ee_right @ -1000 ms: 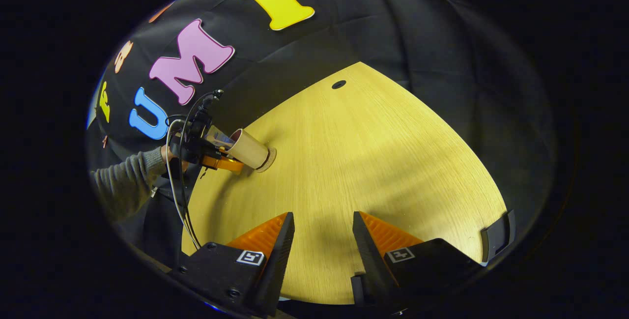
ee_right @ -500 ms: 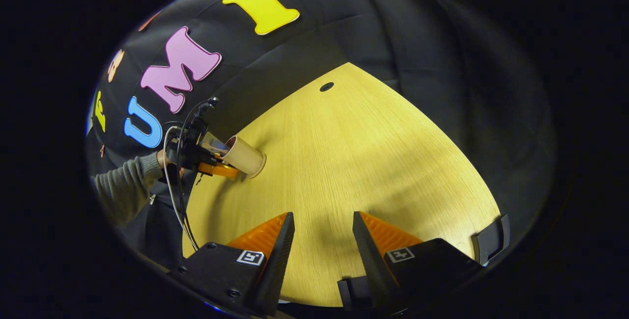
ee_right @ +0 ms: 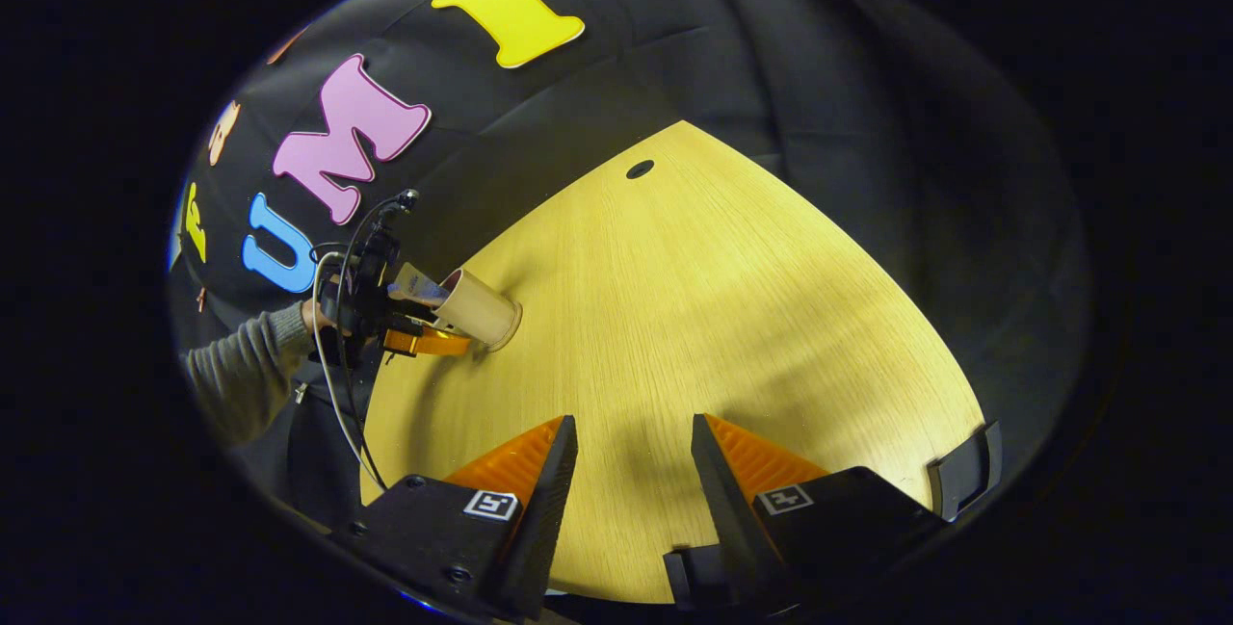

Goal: Put the toothbrush and toothpaste on the desktop into the cup, then pick up the cup and place it on the coaster on the desktop.

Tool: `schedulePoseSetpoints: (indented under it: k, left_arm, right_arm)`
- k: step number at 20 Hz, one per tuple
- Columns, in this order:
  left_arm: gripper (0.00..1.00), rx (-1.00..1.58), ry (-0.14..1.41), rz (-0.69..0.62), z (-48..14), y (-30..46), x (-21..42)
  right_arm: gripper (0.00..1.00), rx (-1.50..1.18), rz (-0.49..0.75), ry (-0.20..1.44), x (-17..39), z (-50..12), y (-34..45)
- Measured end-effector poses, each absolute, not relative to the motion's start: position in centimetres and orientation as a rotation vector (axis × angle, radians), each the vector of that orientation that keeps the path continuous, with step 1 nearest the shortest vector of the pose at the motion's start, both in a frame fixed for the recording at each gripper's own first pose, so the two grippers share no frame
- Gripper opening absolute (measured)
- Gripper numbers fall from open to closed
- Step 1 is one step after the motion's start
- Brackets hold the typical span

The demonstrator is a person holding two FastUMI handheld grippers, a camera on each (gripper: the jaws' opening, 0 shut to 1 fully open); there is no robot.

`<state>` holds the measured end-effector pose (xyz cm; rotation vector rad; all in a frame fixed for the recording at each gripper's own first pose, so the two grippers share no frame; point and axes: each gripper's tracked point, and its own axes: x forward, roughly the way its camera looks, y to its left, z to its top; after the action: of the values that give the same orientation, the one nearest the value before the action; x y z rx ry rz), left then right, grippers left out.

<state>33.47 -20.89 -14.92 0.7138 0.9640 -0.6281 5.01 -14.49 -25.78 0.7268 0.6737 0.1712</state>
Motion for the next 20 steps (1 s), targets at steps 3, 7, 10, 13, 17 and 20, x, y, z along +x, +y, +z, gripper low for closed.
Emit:
schedulePoseSetpoints:
  k: [3,7,10,13,17,20]
  left_arm:
    - [0.93,0.706,0.926,-0.615,-13.7,-20.6,33.4]
    - [0.93,0.671,0.853,-0.597,-11.6,-19.6,32.5]
    - [0.94,0.595,0.792,-0.619,-9.7,-19.3,30.4]
    - [0.93,0.535,0.733,-0.601,-8.2,-17.7,28.2]
    - [0.93,0.417,0.669,-0.571,-6.7,-15.6,24.3]
    - [0.93,0.311,0.613,-0.521,-5.7,-13.8,21.3]
  right_arm:
    - [0.75,0.722,0.178,0.67,5.1,-25.5,-14.1]
    - [0.75,0.725,0.189,0.661,5.3,-24.6,-13.2]
    - [0.75,0.708,0.209,0.655,5.3,-23.8,-11.9]
    - [0.75,0.691,0.235,0.652,5.4,-23.2,-10.4]
    - [0.75,0.668,0.274,0.652,5.4,-22.1,-8.1]
    - [0.75,0.646,0.312,0.649,5.4,-21.1,-6.0]
